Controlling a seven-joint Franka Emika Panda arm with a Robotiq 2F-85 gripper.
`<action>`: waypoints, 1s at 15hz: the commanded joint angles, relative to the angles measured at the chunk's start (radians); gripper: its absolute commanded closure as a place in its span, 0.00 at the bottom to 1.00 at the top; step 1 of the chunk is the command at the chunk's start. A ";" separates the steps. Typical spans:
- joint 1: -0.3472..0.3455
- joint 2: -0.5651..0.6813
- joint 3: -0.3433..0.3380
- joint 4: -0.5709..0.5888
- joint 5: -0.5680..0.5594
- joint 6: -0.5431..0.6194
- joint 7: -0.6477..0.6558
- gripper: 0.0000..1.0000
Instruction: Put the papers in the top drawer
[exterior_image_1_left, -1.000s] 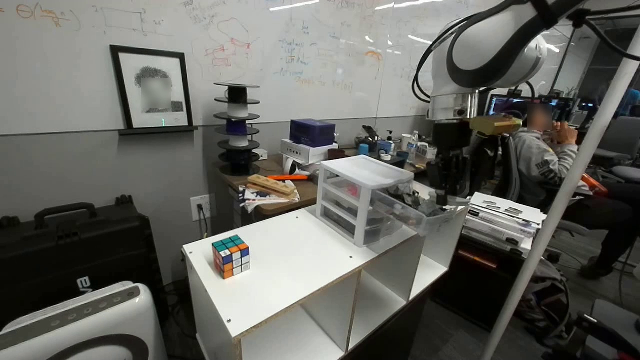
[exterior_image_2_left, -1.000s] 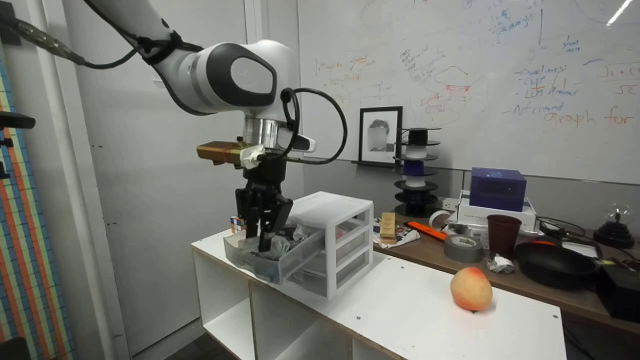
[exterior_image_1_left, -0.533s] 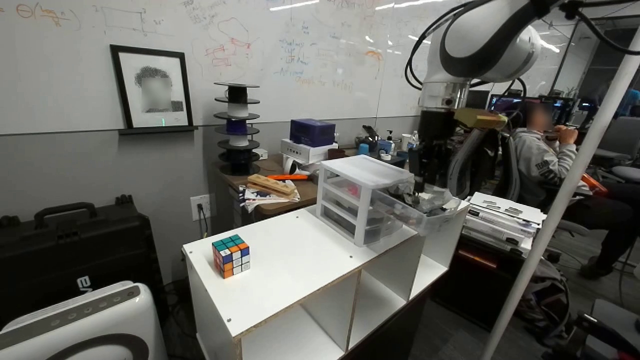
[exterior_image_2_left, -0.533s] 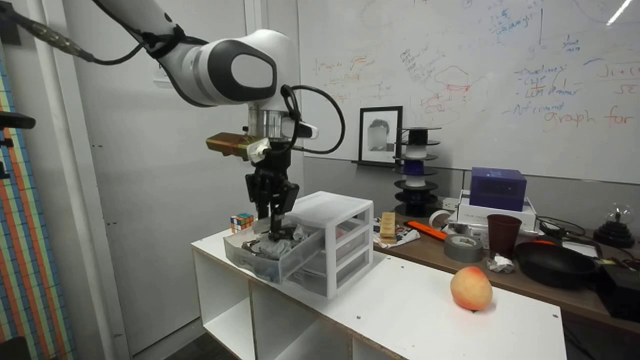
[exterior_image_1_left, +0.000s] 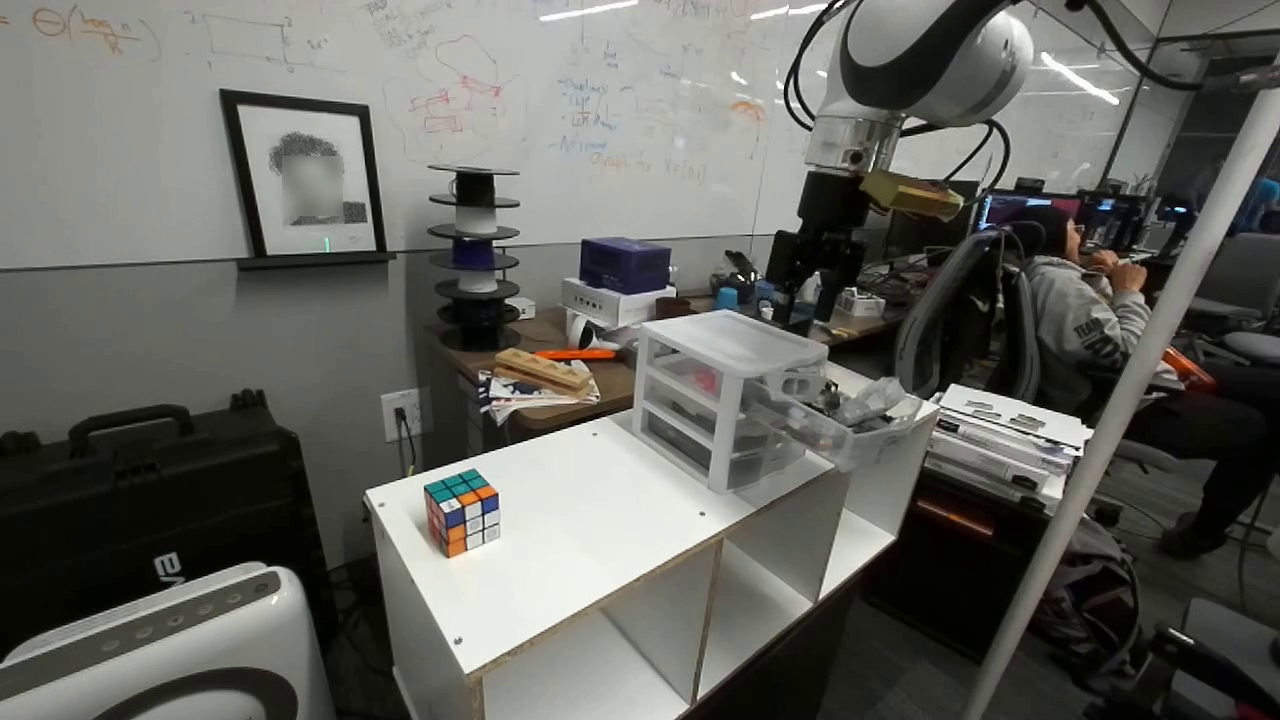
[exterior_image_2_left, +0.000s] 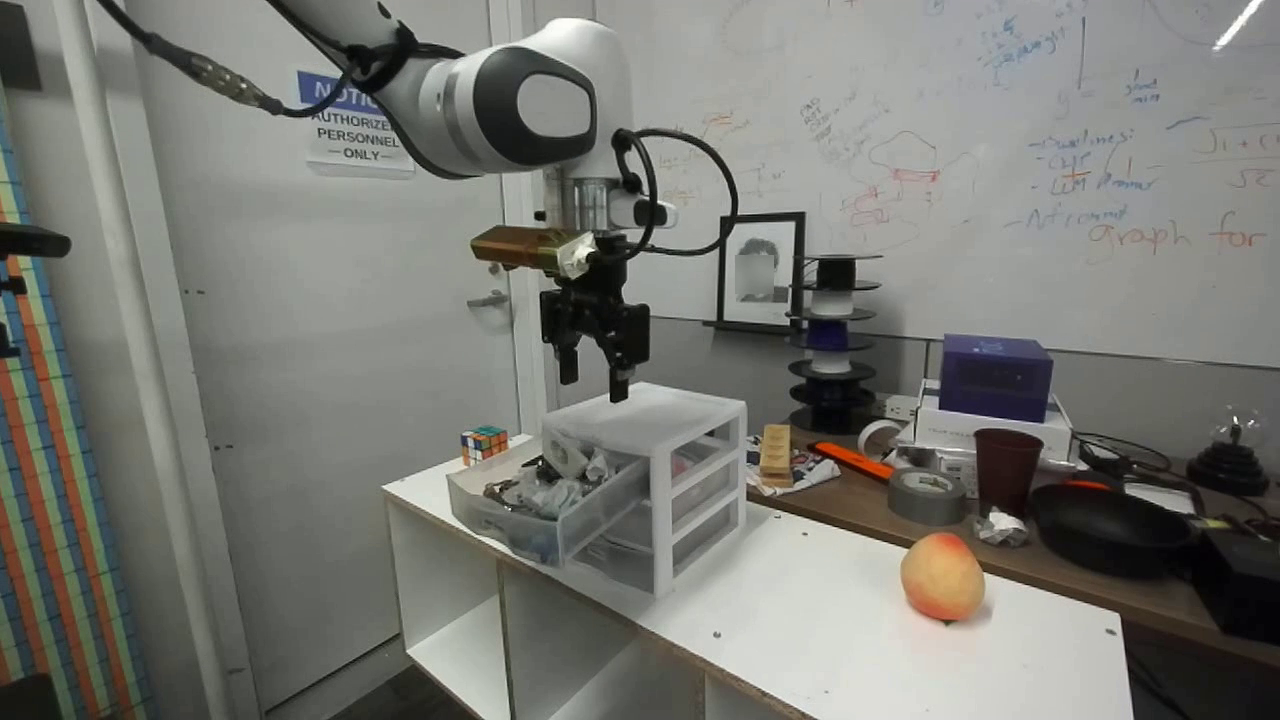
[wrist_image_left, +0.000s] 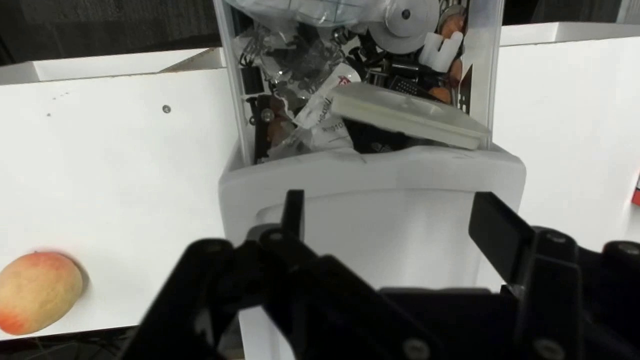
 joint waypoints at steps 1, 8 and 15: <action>-0.003 -0.004 0.010 0.006 0.011 -0.024 -0.051 0.00; 0.007 -0.094 -0.008 -0.065 -0.031 -0.155 0.018 0.00; 0.002 -0.354 -0.019 -0.299 -0.076 -0.300 0.046 0.00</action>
